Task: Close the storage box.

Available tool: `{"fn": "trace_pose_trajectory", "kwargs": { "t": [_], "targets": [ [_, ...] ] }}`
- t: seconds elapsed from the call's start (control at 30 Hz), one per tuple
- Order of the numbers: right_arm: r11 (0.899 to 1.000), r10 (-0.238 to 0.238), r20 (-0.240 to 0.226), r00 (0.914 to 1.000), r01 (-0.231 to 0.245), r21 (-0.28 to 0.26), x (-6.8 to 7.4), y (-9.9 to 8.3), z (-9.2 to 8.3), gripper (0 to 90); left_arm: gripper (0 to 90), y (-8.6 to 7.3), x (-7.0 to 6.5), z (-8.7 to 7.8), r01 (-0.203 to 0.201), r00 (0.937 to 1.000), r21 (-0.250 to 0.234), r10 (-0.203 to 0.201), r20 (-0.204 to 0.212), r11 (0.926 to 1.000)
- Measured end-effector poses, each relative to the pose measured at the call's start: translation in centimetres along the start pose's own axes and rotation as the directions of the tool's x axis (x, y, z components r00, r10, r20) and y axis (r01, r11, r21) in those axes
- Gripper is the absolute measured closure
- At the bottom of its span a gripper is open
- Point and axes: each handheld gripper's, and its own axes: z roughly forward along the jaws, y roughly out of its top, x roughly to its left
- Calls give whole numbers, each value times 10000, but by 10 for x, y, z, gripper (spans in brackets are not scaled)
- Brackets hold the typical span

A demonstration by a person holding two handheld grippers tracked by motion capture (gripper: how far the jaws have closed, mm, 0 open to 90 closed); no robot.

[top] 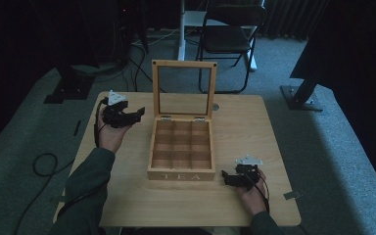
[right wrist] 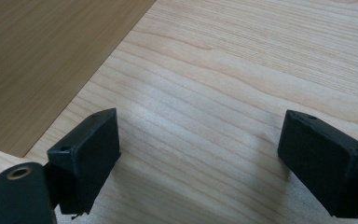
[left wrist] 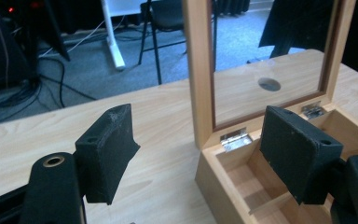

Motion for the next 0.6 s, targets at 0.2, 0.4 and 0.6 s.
{"fn": "trace_pose_trajectory", "kwargs": {
  "t": [0.2,0.4,0.6],
  "targets": [
    [10000,14,11,10000,-14,-2,0,0,0,123,263,6,1,9,-240,9997,-26,241,102,9997],
    [10000,11,12,10000,-11,-1,0,0,0,123,263,10,1,15,-334,9994,34,334,3,9994],
    [10000,9,10,10000,-9,-1,0,0,0,123,263,14,4,21,-441,9989,127,443,-148,9989]
  ]
}}
